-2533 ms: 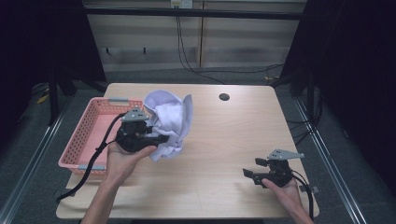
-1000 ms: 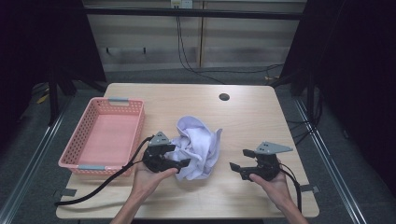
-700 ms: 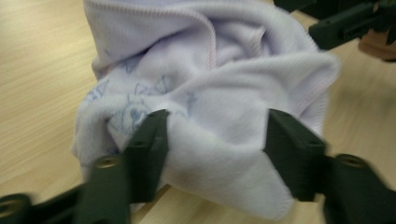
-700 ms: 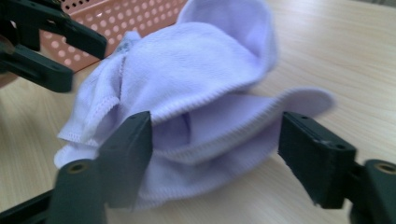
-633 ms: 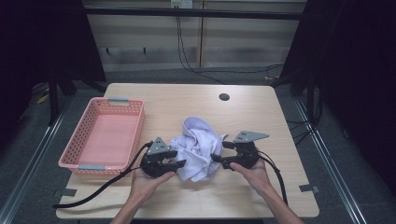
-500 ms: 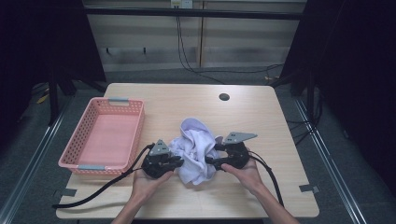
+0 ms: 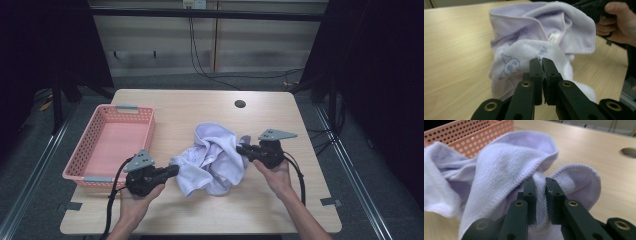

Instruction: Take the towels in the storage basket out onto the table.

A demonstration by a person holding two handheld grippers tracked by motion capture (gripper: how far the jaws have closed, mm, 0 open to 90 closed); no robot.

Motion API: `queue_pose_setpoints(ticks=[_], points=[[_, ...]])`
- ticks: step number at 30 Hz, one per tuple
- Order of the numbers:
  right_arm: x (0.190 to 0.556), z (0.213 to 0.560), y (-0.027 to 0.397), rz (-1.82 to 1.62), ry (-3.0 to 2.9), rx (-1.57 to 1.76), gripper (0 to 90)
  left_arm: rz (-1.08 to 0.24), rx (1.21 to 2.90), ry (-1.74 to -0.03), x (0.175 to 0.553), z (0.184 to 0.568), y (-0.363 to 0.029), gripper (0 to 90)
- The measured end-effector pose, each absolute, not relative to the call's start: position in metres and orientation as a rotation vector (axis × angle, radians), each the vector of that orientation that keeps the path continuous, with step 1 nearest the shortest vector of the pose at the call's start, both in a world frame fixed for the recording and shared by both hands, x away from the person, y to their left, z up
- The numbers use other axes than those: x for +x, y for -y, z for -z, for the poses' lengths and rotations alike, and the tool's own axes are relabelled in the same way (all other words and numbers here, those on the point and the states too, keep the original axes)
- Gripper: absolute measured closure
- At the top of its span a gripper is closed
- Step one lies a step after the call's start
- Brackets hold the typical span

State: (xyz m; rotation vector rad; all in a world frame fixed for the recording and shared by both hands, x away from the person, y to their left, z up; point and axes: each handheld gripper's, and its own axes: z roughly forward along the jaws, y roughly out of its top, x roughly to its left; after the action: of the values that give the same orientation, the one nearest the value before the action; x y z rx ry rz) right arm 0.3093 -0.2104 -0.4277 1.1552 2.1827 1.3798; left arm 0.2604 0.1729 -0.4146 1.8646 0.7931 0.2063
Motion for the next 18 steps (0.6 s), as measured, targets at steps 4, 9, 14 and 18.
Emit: queue_pose_setpoints(ticks=[4,9,14,18], points=[[0.315,0.407,0.239,-1.377,-2.069,1.189,79.4,-0.244,1.84,-0.797,0.26,0.408,-0.178,87.5],[0.337,0.404,0.284,-1.231,-1.942,1.312,63.8,-0.197,1.973,-0.88,0.278,0.444,-0.17,87.0],[0.331,0.408,0.294,-1.191,-1.925,1.313,47.9,-0.172,1.978,-0.861,0.277,0.448,-0.171,80.2],[0.309,0.413,0.275,-1.257,-2.033,1.237,44.6,-0.158,1.886,-0.826,0.275,0.429,-0.173,64.1]])
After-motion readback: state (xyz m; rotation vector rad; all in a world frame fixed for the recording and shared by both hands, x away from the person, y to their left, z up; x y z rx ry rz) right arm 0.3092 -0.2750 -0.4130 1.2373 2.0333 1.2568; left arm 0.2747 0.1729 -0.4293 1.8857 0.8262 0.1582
